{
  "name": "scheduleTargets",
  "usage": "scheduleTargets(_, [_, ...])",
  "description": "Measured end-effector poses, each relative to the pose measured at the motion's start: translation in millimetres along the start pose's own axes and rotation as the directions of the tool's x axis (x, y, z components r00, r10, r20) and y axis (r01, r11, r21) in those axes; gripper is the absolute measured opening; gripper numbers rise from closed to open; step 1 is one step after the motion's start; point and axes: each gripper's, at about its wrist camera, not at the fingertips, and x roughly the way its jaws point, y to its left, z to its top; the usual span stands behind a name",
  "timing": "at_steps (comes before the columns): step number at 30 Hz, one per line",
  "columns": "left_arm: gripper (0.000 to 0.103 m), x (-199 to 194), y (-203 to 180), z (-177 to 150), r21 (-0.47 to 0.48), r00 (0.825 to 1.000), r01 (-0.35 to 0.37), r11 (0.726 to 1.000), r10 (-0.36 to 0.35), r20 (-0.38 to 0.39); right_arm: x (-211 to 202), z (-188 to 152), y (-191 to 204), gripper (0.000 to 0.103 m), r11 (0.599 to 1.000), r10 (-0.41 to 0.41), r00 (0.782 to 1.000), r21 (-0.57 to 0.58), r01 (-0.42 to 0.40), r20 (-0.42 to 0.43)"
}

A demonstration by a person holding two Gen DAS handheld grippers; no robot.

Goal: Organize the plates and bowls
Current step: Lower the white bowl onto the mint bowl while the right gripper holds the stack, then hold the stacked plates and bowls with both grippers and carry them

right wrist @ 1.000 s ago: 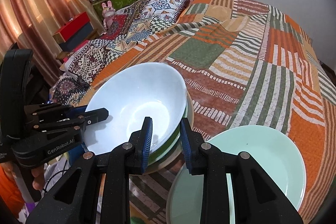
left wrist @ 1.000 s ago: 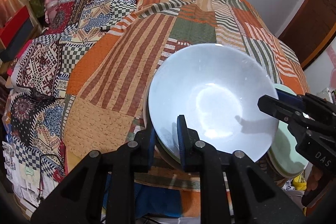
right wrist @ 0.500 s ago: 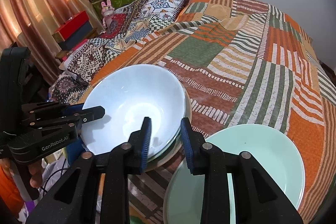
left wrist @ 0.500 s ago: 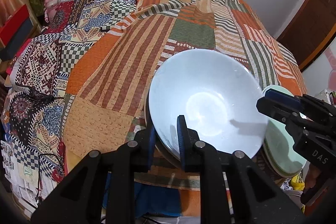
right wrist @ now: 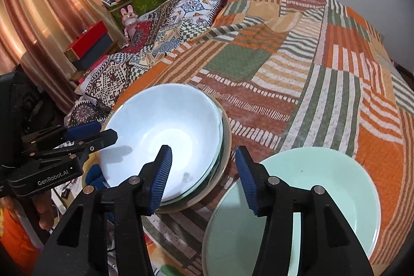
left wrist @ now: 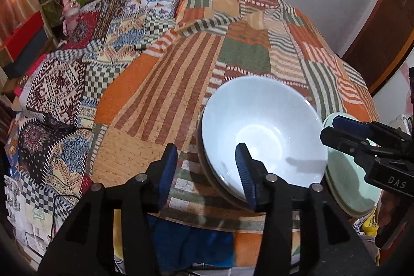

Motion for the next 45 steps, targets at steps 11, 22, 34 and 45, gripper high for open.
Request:
scheduleTargets(11, [0.047, 24, 6, -3, -0.023, 0.996, 0.068, 0.997, -0.07, -0.064, 19, -2, -5, 0.048, 0.997, 0.048, 0.997, 0.063, -0.044, -0.064])
scheduleTargets(22, [0.048, 40, 10, -5, -0.054, 0.988, 0.114, 0.992, -0.119, -0.096, 36, -4, -7, 0.048, 0.994, 0.072, 0.992, 0.086, -0.063, -0.104])
scheduleTargets(34, [0.038, 46, 5, -6, -0.051, 0.983, 0.142, 0.989, -0.147, -0.108, 39, -5, -6, 0.039, 0.994, 0.065, 0.993, 0.09, -0.056, -0.098])
scheduleTargets(45, [0.038, 39, 1, -5, -0.068, 0.987, 0.115, 0.991, -0.121, -0.105, 36, -1, -6, 0.038, 0.991, 0.045, 0.995, 0.129, -0.033, -0.093])
